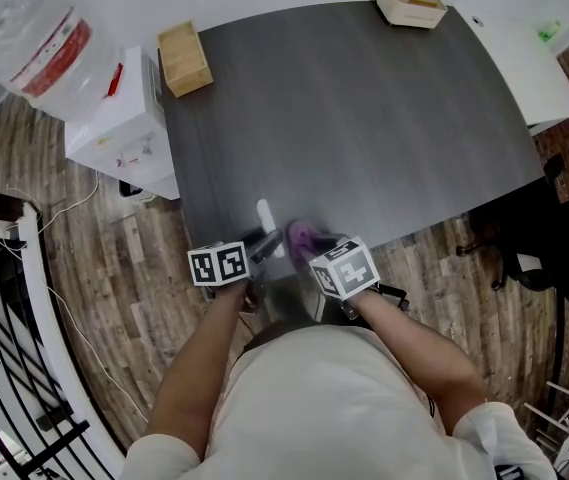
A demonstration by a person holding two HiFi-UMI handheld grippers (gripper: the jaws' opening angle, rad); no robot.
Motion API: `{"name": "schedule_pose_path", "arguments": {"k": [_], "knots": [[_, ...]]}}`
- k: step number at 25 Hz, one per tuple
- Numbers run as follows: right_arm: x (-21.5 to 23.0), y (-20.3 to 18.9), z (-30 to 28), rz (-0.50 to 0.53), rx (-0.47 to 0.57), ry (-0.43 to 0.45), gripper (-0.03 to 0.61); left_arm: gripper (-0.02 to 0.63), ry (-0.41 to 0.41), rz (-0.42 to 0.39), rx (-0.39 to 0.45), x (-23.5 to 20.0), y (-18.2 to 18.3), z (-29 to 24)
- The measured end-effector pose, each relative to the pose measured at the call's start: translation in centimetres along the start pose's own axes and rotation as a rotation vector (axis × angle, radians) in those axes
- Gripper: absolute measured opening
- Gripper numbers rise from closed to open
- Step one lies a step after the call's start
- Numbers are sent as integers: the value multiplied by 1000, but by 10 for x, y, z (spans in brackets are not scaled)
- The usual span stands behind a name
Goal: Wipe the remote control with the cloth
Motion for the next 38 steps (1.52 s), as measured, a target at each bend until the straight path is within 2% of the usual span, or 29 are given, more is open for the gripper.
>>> {"name": "schedule_pose_path", "arguments": {"k": [2, 3, 6, 9, 14, 16, 20, 23, 25, 29, 35, 38], "knots": [[-9, 3, -7, -42, -18, 61, 78, 218, -107, 179, 65, -8, -2, 2], [-12, 4, -10, -52, -20, 85, 78, 216, -145, 242, 89, -10, -4, 3], [-20, 6, -12, 25, -18, 81, 78, 206, -174, 327, 108, -14, -11, 6], [-26, 8, -14, 152, -24, 42, 78, 206, -151, 314, 82, -15, -13, 10], [-44, 11, -18, 376, -50, -2, 78, 219, -116, 219, 30, -18, -9, 22], [-49, 13, -19, 412, -46, 0, 78, 229, -123, 213, 41, -20, -7, 26], [-56, 17, -24, 484, -47, -22, 78, 232, -134, 253, 99, -24, -8, 30], [-56, 18, -27, 510, -61, -38, 78, 233, -80, 163, 67, -26, -8, 40], [-53, 18, -28, 493, -68, -39, 78, 233, -39, 84, 21, -26, -10, 47], [-49, 19, -30, 436, -75, -33, 78, 235, 35, -20, -28, -31, -13, 60], [-48, 19, -32, 435, -85, -33, 78, 241, 216, -214, -83, -29, -10, 71], [-46, 19, -29, 428, -83, -36, 78, 242, 329, -341, -134, -14, -7, 72]]}}
Point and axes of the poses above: the fingertips, and each gripper's own axes: z backward along the fingers, x to its right, y out of its top, the point moved 9 cm from there along z, backward along the fingers, and after that the axes turned 12 degrees about -z, right-handed, at the moved point
